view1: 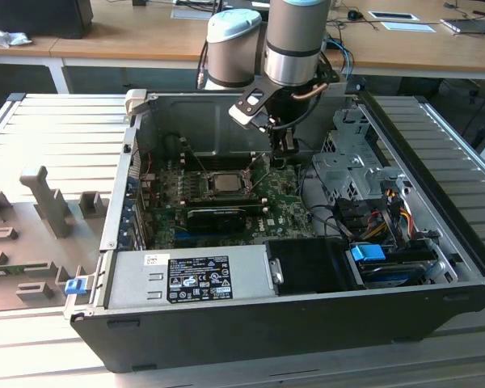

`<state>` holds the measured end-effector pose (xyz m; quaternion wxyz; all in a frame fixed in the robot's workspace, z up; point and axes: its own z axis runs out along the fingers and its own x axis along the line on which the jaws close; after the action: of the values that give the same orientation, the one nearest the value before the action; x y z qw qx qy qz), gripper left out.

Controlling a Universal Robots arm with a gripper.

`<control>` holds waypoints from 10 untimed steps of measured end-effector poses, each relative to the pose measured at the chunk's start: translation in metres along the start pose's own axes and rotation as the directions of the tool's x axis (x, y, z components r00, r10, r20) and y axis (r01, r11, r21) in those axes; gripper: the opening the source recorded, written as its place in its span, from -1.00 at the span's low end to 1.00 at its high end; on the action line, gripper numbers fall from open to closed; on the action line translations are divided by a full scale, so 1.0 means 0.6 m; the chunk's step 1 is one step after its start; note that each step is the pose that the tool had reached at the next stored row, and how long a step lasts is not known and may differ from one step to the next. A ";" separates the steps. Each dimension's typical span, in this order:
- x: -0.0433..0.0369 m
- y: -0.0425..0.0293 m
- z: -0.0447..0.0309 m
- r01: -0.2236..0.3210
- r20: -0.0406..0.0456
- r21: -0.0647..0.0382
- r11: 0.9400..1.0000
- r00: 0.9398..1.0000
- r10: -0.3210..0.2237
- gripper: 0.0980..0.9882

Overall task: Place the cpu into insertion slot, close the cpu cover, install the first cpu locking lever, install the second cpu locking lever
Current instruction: 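Close the cpu cover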

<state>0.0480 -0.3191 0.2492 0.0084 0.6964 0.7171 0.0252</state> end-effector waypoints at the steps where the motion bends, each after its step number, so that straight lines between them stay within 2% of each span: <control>1: 0.000 -0.001 0.000 0.000 0.000 0.000 1.000 1.000 0.000 -0.98; 6: 0.000 -0.005 0.000 0.000 0.000 0.000 1.000 1.000 0.000 -0.98; 10: 0.000 -0.013 -0.001 0.000 0.000 0.000 1.000 1.000 0.000 -0.98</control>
<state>0.0402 -0.3192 0.2492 0.0084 0.6964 0.7171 0.0252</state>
